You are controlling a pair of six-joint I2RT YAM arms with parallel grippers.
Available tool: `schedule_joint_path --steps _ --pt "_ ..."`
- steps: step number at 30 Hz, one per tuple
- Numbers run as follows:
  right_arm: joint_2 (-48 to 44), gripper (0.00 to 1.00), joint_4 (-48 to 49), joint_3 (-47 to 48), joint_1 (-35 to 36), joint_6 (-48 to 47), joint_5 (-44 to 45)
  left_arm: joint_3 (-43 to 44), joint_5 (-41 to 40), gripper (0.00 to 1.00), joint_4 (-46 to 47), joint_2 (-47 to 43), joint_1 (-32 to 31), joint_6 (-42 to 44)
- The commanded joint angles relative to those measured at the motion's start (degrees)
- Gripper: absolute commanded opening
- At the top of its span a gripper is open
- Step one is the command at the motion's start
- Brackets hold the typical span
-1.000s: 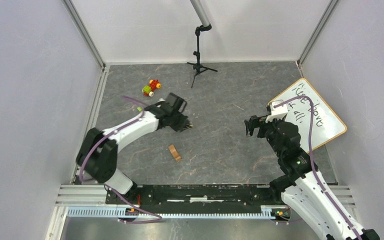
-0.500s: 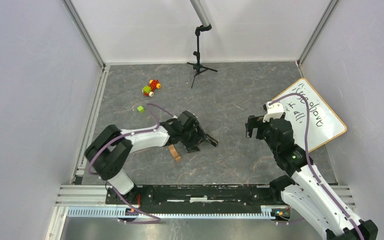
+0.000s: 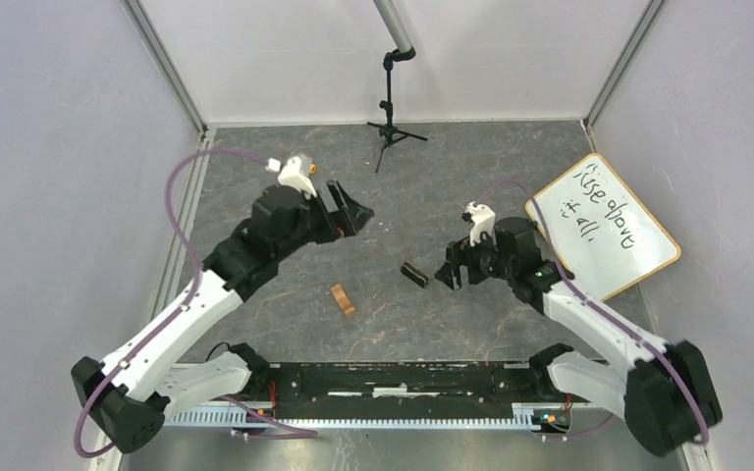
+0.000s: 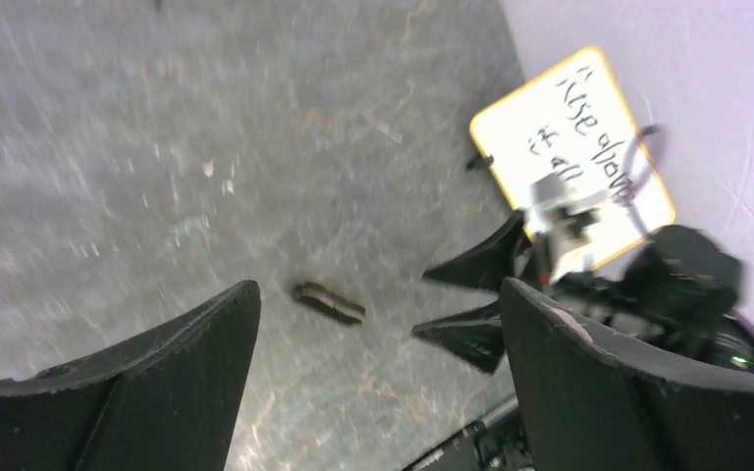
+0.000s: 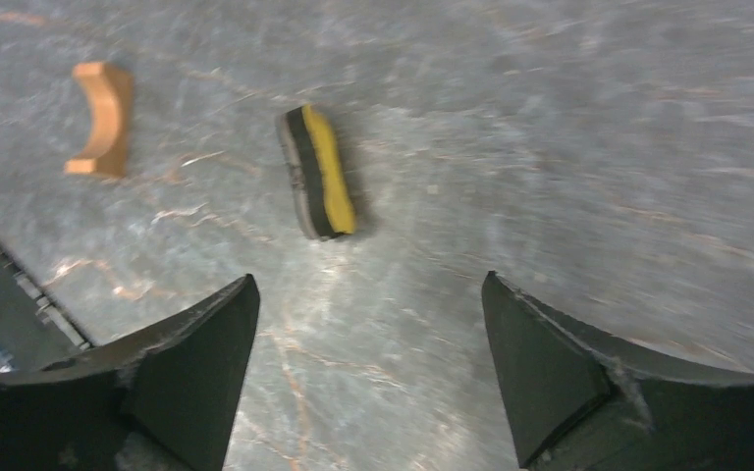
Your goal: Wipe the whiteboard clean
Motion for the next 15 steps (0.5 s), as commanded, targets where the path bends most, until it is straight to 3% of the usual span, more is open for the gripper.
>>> schedule_joint_path --steps 1,5,15 --pt "7.38 0.72 8.81 2.27 1.47 4.15 -9.1 11.95 -5.33 0.97 -3.2 -0.62 0.19 17.08" --pt "12.77 0.62 7.2 5.23 3.12 3.06 -5.95 17.8 -4.58 0.97 -0.48 0.04 0.15 22.54" --pt "21.23 0.63 3.85 12.85 8.13 0.67 2.21 12.92 -0.35 0.98 4.96 -1.09 0.09 33.2"
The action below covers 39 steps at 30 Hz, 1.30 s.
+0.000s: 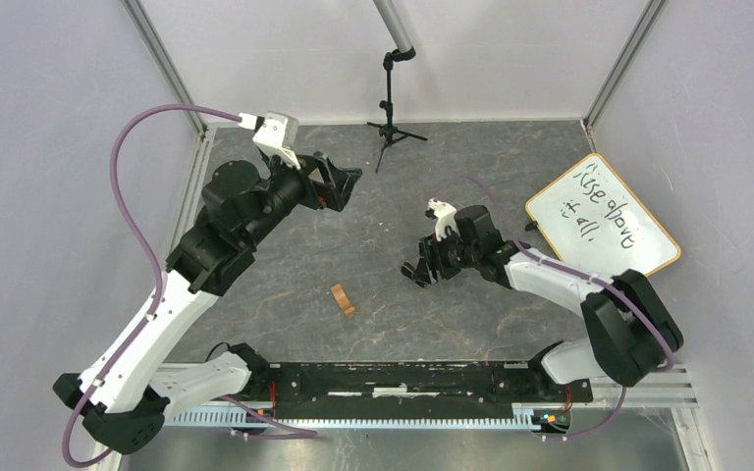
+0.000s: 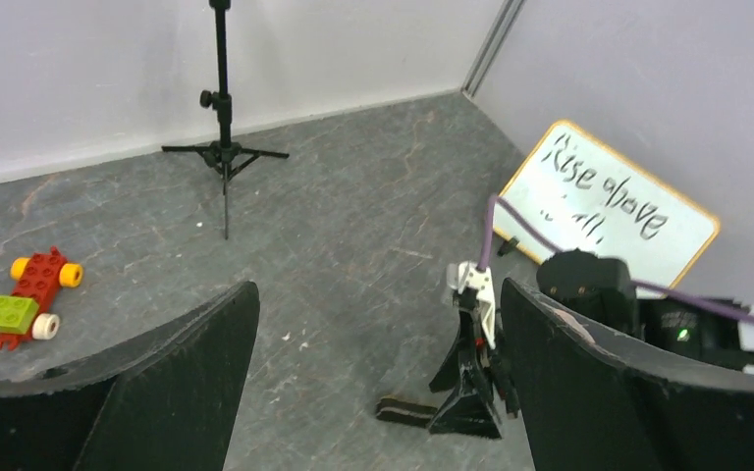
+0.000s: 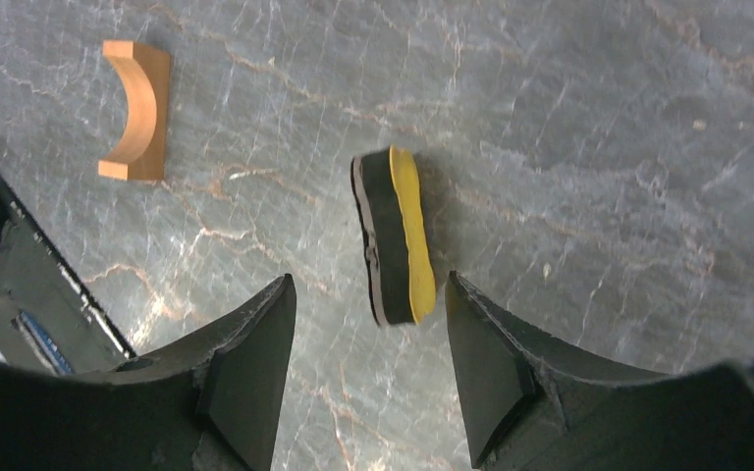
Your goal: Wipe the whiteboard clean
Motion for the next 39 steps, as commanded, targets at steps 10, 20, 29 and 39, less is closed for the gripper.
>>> schedule_joint_path --steps 10,20,29,39 --pt "10.48 0.59 -5.98 13.23 8.38 -2.77 9.52 -10.98 -4.22 0.98 6.05 -7.36 -0.85 10.83" --pt "8.72 0.6 -10.4 14.63 17.04 -0.45 12.45 -11.72 -3.22 0.97 6.76 -7.8 -0.81 9.48" --pt "4.17 0.66 -14.73 14.29 17.8 -5.83 29.92 -12.03 -1.57 1.0 7.14 -6.57 -0.8 9.55" --pt "10.29 0.67 -14.75 15.99 17.82 -13.49 26.47 -13.63 -4.87 1.0 8.52 -8.28 -0.8 10.08"
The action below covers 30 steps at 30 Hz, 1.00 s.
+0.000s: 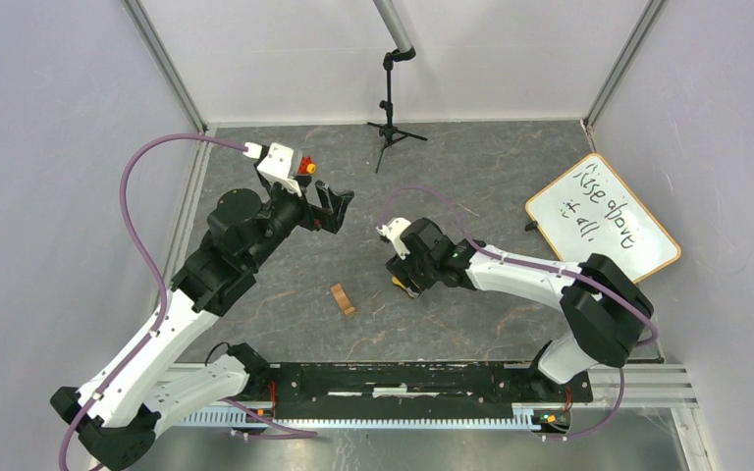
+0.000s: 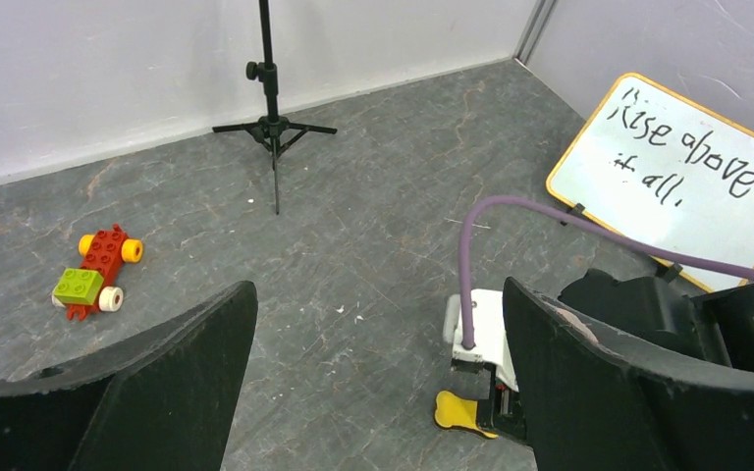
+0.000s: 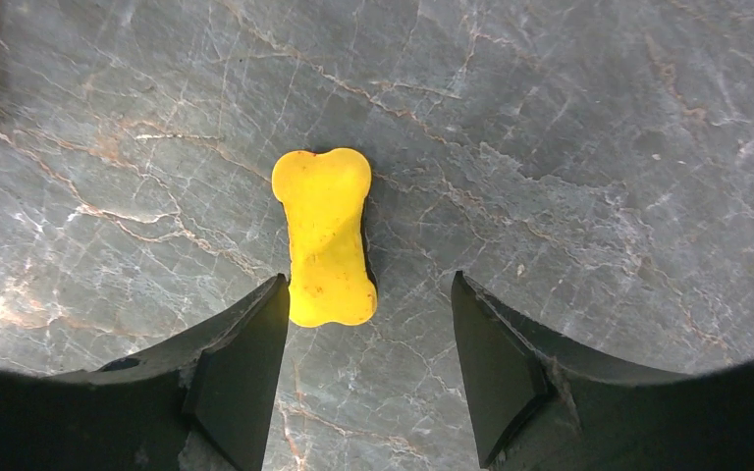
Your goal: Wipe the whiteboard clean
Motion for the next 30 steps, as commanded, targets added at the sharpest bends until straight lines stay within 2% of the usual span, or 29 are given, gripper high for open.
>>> schedule_joint_path --steps 1,15,22,30 --pt "2.5 0.67 1.62 2.1 0.04 -3.01 -3.11 -0.72 -2.44 1.0 3.73 -1.63 -0.15 2.38" --pt "5.77 0.62 4.87 2.6 2.43 -2.28 -3.41 -0.61 -2.27 1.0 3.74 -1.37 -0.15 2.38" --pt "6.87 0.5 4.68 3.49 3.59 -2.04 -1.01 -0.73 -2.38 1.0 3.78 -1.11 -0.15 2.38" --pt "6.96 0.42 4.31 3.17 3.94 -1.52 1.91 -0.7 -2.65 1.0 3.65 -0.93 -0.15 2.56"
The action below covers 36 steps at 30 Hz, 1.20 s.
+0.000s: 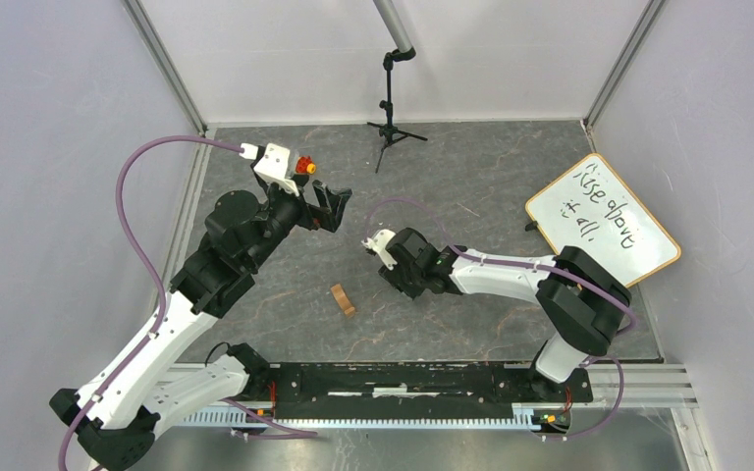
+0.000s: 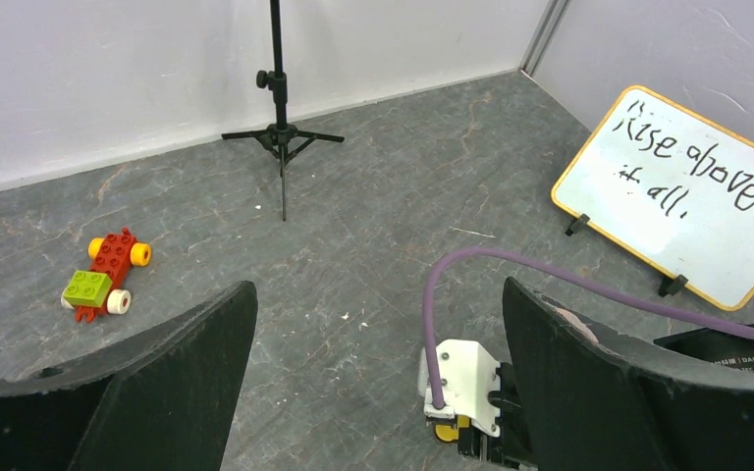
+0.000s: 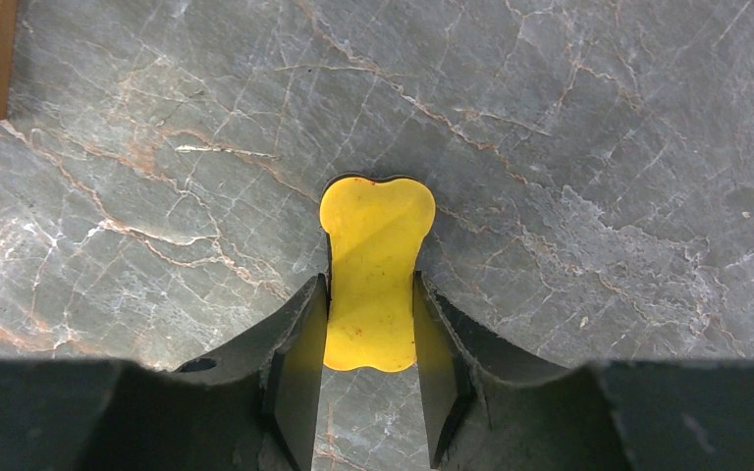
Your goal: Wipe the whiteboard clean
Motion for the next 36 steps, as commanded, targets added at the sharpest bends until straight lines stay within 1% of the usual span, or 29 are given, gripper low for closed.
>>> schedule_joint_path --steps 1,6,9,12,15,19,22,25,29,32,36 --pt "0.08 0.41 1.38 2.04 0.53 0.72 2.88 0.11 -1.25 1.0 2.58 -0.12 -0.15 2.52" --pt "-1.97 0.31 1.78 2.5 0.55 1.7 5.39 0.84 -2.19 1.0 1.75 -0.3 -0.15 3.32" --pt "-2.64 0.28 1.24 3.52 0.37 2.07 7.42 1.92 -4.09 1.0 0.22 -0.29 -0.15 3.7" --pt "-2.48 0.24 -1.55 5.86 -0.52 2.15 11.27 3.44 -4.63 1.0 -1.38 -0.63 -0.15 3.23" --pt "-3.15 0.23 -5.06 8.41 -3.52 2.95 16.29 5.83 -4.62 1.0 -4.46 -0.67 -0.15 1.38" --pt "-6.68 0.23 -9.65 11.47 -11.41 4.05 23.71 8.06 -2.51 1.0 -8.02 -0.22 -0.16 -0.14" --pt "-9.15 0.25 -12.8 14.28 -19.14 3.52 30.11 6.43 -1.58 1.0 -7.51 -0.13 -0.15 0.6" --pt "-10.26 0.25 -14.73 16.81 -26.19 1.37 37.78 5.08 -2.3 1.0 -7.53 -0.44 -0.28 2.28" --pt "-12.62 0.24 -10.37 16.22 -35.68 -3.75 44.59 1.55 -2.12 1.0 -5.33 -2.36 -1.53 2.09" --pt "-15.49 0.23 -6.15 13.24 -42.7 -3.89 44.43 0.95 -6.04 1.0 -5.07 -2.65 -5.92 3.84" --pt "-16.9 0.24 -2.01 9.27 -47.64 -4.7 44.97 -0.97 -10.29 1.0 -3.94 -2.08 -10.41 5.32"
